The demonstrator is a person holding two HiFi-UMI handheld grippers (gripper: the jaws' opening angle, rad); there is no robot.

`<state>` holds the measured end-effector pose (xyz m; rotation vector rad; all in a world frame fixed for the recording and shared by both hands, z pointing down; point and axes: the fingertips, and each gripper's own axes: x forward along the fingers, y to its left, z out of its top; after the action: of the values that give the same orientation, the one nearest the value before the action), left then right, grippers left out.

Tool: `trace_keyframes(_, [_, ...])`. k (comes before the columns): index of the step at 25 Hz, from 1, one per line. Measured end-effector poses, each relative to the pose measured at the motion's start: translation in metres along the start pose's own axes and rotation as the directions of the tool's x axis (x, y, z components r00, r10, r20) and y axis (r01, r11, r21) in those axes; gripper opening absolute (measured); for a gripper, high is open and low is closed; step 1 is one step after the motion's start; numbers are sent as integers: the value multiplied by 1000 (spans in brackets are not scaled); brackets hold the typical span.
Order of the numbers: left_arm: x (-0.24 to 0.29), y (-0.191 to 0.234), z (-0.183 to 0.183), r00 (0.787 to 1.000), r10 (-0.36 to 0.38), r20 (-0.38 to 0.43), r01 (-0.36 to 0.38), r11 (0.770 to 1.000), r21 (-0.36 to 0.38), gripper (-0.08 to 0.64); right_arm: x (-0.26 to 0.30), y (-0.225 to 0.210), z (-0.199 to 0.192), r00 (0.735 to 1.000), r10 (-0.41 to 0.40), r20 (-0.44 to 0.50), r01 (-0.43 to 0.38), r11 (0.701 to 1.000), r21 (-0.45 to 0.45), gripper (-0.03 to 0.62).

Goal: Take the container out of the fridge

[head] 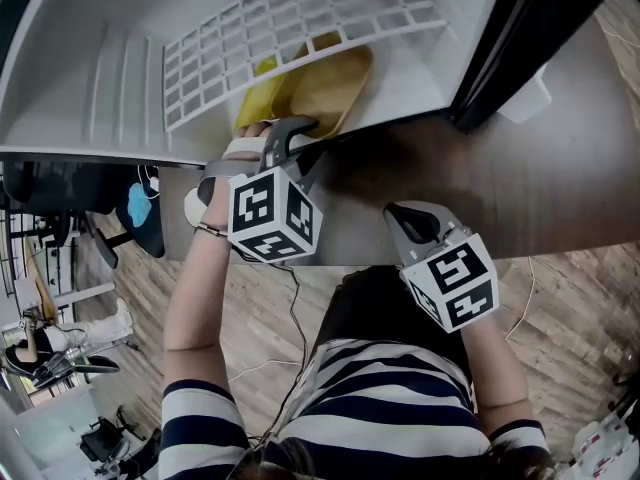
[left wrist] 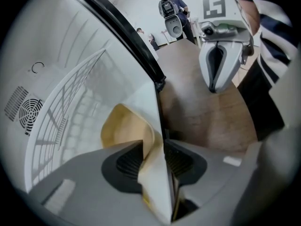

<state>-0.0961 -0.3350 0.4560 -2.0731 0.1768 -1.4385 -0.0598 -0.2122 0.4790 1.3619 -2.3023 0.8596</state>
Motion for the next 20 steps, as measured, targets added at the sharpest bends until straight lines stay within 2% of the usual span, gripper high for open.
trace_keyframes(5, [0,-2,3,1000,-11,-4,11,999,52,0,-3,2,-1,1000,-4,9,4,1000,6,-6])
trace_keyframes(12, [-3,-7,7,999,-37,-2,37,996,87,0,-9,3,-1,1000,-8,10,8,1000,0,-6])
trace_keyframes(20, [-10,-13,11,995,-98,-17,99,992,84,0,-20,0,6,1000,6,16,-5,1000,-14,-6])
